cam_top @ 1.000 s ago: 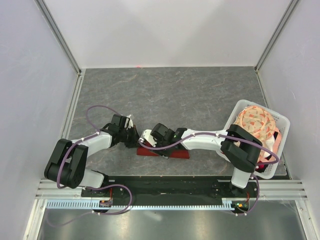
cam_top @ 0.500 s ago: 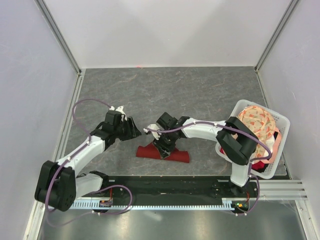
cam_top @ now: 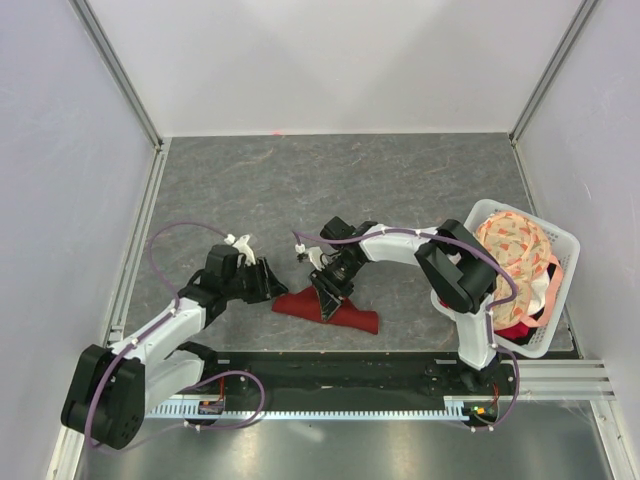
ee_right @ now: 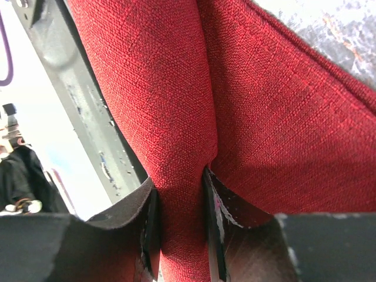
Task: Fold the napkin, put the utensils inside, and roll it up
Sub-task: Roll the napkin with the utensil
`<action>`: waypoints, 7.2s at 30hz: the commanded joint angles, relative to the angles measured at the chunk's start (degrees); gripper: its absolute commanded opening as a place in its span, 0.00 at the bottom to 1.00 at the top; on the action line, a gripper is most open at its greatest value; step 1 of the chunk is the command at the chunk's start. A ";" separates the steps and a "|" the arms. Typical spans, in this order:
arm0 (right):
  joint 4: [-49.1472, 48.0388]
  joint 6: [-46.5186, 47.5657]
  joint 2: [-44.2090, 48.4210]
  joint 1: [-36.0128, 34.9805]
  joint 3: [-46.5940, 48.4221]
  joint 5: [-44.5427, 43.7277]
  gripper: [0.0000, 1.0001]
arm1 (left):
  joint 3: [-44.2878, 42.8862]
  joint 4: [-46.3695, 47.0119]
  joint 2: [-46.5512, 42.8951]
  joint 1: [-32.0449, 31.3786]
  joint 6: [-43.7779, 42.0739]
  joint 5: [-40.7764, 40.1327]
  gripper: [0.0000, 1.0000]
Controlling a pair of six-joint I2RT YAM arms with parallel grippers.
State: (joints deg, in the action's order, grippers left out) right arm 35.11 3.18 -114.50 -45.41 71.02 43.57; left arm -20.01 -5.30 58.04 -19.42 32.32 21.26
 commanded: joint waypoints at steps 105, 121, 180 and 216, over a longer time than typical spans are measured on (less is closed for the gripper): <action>-4.53 -6.78 1.46 4.45 -1.59 -2.07 0.58 | -1.43 7.24 11.92 -0.18 2.93 2.92 0.02; -18.23 -0.54 22.65 -14.78 -12.57 -45.22 0.75 | -7.94 -3.05 17.72 -0.18 1.96 2.65 0.02; -11.03 -8.19 -2.58 1.55 -5.37 6.53 0.36 | 1.38 7.76 6.11 -0.18 3.28 1.60 0.21; -18.33 -0.02 15.01 -25.78 -11.79 -54.55 0.80 | -12.51 -10.17 18.60 0.08 1.35 1.68 0.02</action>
State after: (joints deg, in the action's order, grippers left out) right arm 17.76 2.83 -97.47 -71.11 58.96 -7.94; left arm -30.79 -14.28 75.99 -19.62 35.14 22.55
